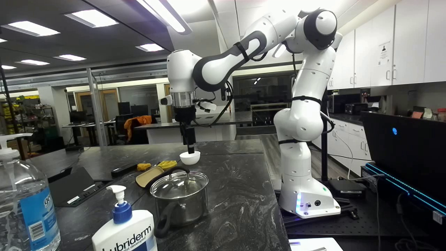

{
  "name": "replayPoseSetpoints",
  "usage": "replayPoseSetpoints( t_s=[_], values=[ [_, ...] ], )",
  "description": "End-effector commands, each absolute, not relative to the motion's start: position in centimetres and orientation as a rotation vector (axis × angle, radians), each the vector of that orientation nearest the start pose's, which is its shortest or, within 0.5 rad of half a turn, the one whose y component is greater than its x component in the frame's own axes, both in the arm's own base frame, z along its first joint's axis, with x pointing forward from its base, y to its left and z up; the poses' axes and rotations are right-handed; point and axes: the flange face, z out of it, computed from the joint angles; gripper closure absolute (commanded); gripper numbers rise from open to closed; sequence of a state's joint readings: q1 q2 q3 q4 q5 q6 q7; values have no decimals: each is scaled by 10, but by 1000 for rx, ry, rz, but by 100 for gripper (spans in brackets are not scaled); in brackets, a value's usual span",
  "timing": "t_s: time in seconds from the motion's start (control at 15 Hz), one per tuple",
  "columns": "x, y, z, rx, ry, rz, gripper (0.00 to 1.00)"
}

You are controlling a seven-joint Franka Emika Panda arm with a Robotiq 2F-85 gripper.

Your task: Remove the glass lid from the silver pot.

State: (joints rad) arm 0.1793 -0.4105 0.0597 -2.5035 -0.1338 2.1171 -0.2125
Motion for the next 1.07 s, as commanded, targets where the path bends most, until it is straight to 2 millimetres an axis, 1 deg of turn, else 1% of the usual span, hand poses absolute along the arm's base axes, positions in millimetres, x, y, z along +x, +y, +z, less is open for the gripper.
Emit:
replayPoseSetpoints(
  t_s=[0.0,0.53,0.8,1.0],
  values=[
    [418,112,434,-3127,-869,-19,0],
    [433,153,437,-3077,-914,-23,0],
    [436,174,434,-3064,-947,-18,0],
    [439,185,432,-3057,-971,-8,0]
  ],
)
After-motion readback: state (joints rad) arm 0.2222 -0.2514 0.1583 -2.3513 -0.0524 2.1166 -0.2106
